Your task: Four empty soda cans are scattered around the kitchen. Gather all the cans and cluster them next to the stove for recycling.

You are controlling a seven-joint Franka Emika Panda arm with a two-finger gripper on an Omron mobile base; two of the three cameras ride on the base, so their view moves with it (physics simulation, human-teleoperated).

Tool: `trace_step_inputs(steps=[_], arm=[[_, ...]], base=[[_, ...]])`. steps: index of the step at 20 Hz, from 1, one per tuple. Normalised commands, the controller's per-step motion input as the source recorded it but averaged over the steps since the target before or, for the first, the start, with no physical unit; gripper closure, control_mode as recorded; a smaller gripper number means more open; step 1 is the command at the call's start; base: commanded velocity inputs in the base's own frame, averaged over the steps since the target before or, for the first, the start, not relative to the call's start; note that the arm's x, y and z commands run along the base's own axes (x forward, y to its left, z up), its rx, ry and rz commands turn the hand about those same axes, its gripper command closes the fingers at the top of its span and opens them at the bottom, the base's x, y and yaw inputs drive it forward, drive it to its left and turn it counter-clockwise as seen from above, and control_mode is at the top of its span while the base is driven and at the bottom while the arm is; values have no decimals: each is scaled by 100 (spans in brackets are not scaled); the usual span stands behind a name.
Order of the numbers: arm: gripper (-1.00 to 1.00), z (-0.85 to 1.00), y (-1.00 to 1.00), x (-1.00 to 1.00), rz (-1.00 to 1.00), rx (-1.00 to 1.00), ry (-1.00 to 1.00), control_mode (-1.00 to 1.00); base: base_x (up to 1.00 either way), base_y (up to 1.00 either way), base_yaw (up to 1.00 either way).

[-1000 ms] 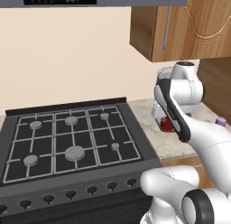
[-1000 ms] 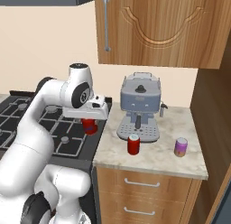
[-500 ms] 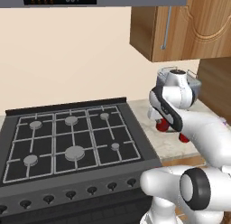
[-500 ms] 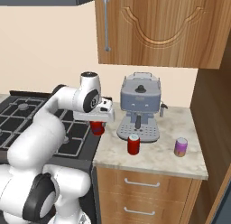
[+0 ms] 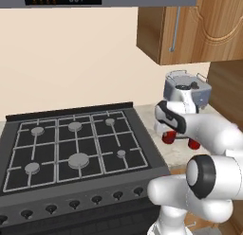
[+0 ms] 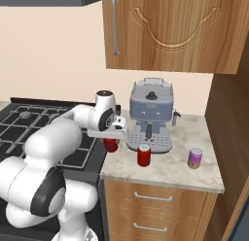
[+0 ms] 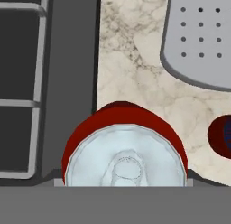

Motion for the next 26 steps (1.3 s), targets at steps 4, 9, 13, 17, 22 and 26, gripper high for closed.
trace_step_inputs(steps=[4,9,13,17,22,26], arm=[[100,-56,-19,14,0,1,0,-100],[100,-45,-2,24,0,0,0,-100],[100,-30,0,31,0,0,0,-100],[100,-15,0,36,0,0,0,-100],[100,-9,0,14,0,0,3,-100],[100,-18,0,0,0,0,0,-100]], base=[[0,0,0],[0,0,0],[0,0,0],[0,0,0],[0,0,0],[0,0,0]])
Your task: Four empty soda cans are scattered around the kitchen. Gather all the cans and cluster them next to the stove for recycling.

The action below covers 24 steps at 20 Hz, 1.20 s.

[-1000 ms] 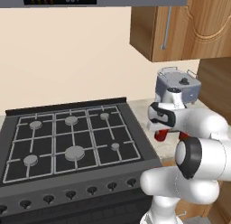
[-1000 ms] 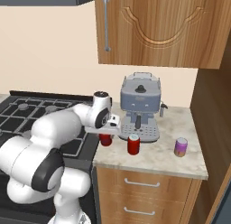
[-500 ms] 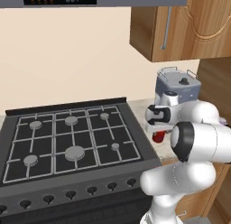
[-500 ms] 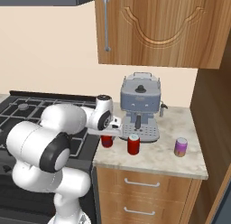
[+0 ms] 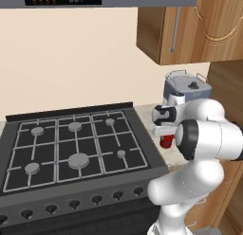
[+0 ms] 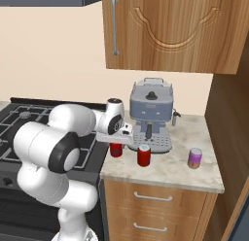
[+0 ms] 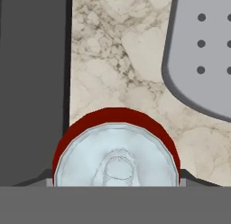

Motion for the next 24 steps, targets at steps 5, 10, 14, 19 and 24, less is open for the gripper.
trace_step_inputs(steps=[5,10,14,19,24], arm=[[-100,-10,0,0,0,0,1,-100],[-100,0,0,0,0,0,0,-100],[-100,0,0,0,0,0,0,-100],[-100,5,0,0,0,0,0,-100],[-100,27,-10,-16,1,0,-17,-100]], base=[[0,0,0],[0,0,0],[0,0,0],[0,0,0],[0,0,0]])
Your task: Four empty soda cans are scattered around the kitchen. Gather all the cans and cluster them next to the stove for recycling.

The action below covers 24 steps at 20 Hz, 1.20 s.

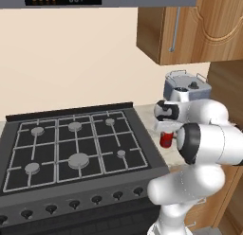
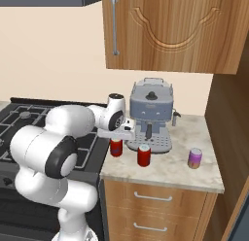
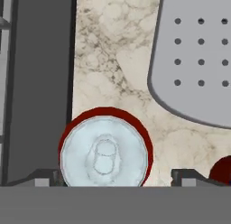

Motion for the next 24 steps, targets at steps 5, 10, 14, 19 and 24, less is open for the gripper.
trace_step_inputs(steps=[5,10,14,19,24], arm=[[-100,35,0,-63,0,0,-21,-100],[-100,30,1,-99,0,-4,-17,-100],[-100,41,9,-100,-4,-3,-7,-100],[-100,43,21,-100,-6,0,-2,-100],[-100,39,17,-81,-3,0,-3,-100]], base=[[0,0,0],[0,0,0],[0,0,0],[0,0,0],[0,0,0]])
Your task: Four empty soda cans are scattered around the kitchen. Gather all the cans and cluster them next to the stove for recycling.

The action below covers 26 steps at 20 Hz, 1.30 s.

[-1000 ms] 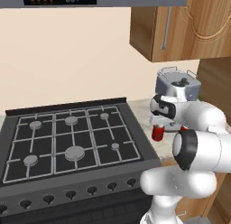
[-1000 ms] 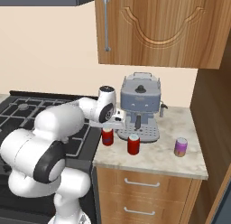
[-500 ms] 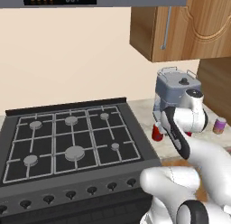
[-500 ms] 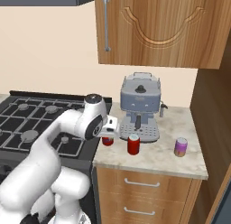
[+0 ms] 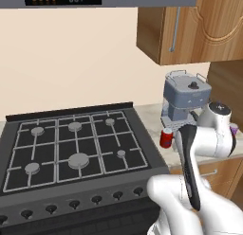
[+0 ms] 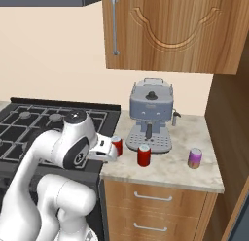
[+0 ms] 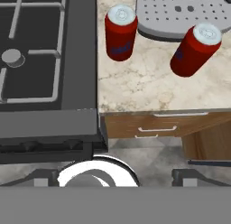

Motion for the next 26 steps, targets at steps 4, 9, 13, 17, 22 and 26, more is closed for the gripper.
trace_step_inputs(steps=[4,9,13,17,22,26], arm=[[-100,68,10,-55,0,0,0,-100],[-100,57,26,-44,0,0,0,-100],[-100,50,31,-40,0,0,0,-100],[-100,36,25,-46,0,0,-5,-100],[-100,31,16,-19,0,0,-3,100],[-100,0,0,0,0,0,0,100]], base=[[0,0,0],[0,0,0],[0,0,0],[0,0,0],[-15,1,0],[-87,-5,-20]])
